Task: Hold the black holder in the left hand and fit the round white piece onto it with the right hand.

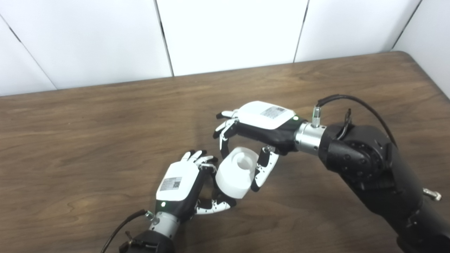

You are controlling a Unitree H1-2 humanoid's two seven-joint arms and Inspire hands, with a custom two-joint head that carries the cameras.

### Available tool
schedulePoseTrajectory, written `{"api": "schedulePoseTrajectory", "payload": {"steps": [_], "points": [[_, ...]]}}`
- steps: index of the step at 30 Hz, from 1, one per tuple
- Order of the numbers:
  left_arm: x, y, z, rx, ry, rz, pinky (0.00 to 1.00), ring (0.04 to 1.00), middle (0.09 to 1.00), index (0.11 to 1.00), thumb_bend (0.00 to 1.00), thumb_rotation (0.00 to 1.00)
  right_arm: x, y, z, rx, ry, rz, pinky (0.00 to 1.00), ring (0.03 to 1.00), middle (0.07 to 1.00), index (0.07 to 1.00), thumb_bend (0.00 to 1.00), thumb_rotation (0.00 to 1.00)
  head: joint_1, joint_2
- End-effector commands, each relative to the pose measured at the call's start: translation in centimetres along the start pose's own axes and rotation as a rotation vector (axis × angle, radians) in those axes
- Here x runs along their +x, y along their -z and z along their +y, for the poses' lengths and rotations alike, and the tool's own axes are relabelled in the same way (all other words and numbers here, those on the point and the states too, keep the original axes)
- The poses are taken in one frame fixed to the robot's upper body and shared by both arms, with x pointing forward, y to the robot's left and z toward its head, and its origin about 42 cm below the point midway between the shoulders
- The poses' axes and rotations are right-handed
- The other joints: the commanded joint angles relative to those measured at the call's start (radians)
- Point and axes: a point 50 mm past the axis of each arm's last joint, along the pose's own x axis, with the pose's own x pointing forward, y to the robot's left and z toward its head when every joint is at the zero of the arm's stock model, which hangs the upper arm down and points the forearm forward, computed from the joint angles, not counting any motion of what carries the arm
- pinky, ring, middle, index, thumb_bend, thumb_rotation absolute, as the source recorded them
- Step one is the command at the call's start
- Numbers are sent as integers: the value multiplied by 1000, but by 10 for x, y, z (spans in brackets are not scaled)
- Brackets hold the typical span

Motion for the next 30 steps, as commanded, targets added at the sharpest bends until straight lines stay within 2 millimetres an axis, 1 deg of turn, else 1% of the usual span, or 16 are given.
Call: {"api": "schedulePoseTrajectory", "payload": {"steps": [1,9,21,29,30], "points": [[-3,-1,-15,16,88,7,967,925,819,486,520,59,0,-3,-10,-38,59,-14,944,970,838,485,520,137,1,-1],[-2,-2,-15,13,87,4,964,928,822,486,520,58,3,-5,-7,-24,69,-16,928,972,840,485,520,136,0,-1],[-2,-5,-15,13,74,-3,955,922,816,485,521,57,6,-7,-4,-29,72,-25,944,974,831,484,522,135,3,4],[-2,-8,-14,15,80,0,965,927,820,486,520,58,7,-2,-4,-16,11,6,940,979,845,490,524,146,7,10],[-2,-8,-13,18,82,0,965,928,821,486,520,58,7,-1,-5,-18,3,12,937,981,850,580,782,227,7,11]]}}
